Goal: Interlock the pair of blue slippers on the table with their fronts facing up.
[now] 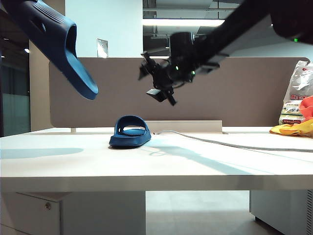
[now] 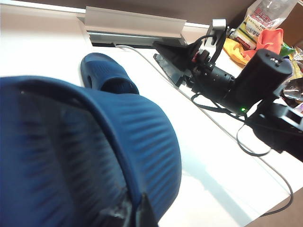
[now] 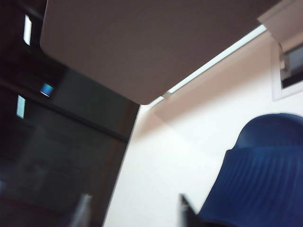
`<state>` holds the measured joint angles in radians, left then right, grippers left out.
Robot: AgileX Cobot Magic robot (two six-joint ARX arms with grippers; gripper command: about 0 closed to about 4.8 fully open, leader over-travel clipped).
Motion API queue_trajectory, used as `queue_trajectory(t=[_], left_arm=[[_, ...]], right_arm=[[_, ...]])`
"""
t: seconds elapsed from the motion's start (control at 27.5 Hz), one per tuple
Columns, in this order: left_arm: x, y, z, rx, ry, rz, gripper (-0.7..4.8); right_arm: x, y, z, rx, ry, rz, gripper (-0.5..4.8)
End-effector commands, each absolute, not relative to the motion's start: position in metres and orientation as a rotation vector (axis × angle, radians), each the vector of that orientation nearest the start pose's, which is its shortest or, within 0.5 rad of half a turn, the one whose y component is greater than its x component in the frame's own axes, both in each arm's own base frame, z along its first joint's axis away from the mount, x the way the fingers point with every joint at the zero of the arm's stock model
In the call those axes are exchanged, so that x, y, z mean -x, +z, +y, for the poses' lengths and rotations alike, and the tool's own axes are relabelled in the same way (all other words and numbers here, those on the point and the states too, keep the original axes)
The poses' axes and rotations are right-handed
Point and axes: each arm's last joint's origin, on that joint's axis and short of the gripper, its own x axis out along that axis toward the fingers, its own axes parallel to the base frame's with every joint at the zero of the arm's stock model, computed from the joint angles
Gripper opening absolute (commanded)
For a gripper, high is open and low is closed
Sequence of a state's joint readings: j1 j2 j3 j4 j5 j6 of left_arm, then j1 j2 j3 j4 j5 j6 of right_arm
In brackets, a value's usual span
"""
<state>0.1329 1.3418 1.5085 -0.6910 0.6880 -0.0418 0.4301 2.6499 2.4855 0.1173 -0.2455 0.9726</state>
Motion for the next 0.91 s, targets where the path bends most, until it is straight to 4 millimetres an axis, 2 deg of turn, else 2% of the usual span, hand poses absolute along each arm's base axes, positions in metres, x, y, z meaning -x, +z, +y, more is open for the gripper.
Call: queue_trajectory(t=[0.04,0.15,0.29,0.51,0.69,0.91], left_arm=[[-0.269,0.421,0.017,0.232,-0.544,0.459,-0.06],[-0.269,0.421,0.017,0.232,-0.543,0.458,-0.06],[-0.269,0.421,0.017,0.229,-0.542,0.454,-0.06],[-0.269,0.421,0.017,0.229,-0.541,0.454,-0.06],[-0.269,0.421,0.017,0.23,-0.541,0.455,-0.06],[-0.269,0.421,0.017,0.229,-0.541,0.454,-0.06]], right_arm=[[-0.546,0.229,0.258,-1.006,0.613,0.417,2.49],[-0.549,0.211,0.26,-1.048,0.617,0.468,2.49],[-0.547,0.199,0.271,-1.096,0.65,0.49,2.54],[-0.537,0.2,0.29,-1.121,0.656,0.491,2.57],[-0.532,0.192,0.305,-1.255,0.566,0.473,2.57],[-0.534,0.184,0.303,-1.347,0.456,0.45,2.57]])
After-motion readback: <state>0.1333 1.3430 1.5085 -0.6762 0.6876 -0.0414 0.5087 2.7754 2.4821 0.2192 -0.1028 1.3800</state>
